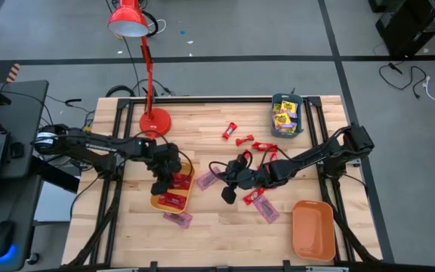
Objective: Sort candy
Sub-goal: Put the red candy pack into the yellow bin, then adjust the yellow bin
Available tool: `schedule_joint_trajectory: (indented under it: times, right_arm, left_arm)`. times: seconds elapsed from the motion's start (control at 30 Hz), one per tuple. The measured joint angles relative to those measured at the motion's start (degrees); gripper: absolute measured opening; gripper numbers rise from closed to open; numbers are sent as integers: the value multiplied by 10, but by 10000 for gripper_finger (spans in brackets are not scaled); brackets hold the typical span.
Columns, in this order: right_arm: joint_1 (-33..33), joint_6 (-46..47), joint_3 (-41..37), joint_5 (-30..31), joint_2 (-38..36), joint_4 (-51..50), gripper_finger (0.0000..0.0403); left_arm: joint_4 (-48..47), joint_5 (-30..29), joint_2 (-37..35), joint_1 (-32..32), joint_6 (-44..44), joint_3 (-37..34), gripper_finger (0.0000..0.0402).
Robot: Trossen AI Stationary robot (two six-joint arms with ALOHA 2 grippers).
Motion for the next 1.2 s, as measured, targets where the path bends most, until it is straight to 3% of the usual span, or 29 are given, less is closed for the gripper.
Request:
schedule_joint_trajectory:
  times: [0.23, 0.6, 0.93, 1.2]
  right_arm:
    - [0, -60, 0, 0, 15, 72, 0]
    - [-15, -86, 29, 0, 104, 163, 0]
    - [-42, -125, 137, -1, 207, 158, 0]
    - [-51, -111, 143, 3, 215, 136, 0]
  left_arm:
    - [-67, -17, 0, 0, 16, 56, 146]
    - [-145, -112, -11, 1, 48, 129, 146]
    - [-150, -162, -135, 0, 35, 131, 145]
    - [-150, -189, -250, 0, 30, 130, 145]
